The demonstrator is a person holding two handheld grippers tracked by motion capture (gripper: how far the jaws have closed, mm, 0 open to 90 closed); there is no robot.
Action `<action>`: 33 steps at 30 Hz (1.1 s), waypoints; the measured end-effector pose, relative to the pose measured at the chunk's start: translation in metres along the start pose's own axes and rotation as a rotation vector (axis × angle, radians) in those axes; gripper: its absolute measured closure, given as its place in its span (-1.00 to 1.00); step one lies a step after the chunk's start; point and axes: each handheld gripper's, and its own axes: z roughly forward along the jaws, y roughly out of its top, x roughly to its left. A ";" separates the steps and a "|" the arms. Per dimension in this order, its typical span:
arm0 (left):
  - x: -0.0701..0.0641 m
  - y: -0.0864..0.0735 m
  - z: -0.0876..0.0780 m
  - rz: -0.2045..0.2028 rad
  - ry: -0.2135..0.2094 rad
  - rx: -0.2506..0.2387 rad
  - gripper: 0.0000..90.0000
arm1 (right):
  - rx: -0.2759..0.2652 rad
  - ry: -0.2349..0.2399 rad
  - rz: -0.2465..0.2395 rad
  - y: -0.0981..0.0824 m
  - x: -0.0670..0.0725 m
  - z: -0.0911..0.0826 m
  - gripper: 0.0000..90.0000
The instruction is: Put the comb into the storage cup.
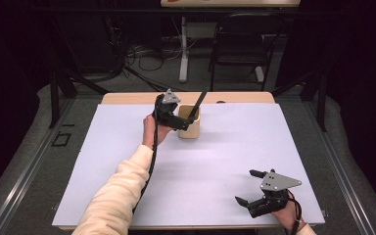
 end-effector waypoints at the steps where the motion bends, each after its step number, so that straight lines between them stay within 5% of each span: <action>1: -0.001 0.000 -0.002 0.005 0.005 0.009 -1.00 | 0.001 0.001 0.002 0.000 0.000 0.000 -0.99; 11: -0.006 -0.002 -0.026 0.028 0.011 0.058 -1.00 | 0.001 0.002 0.000 0.000 0.001 0.000 -0.99; 33: -0.016 -0.034 -0.076 -0.002 0.053 0.081 -1.00 | 0.002 -0.001 0.001 0.000 0.001 0.000 -0.99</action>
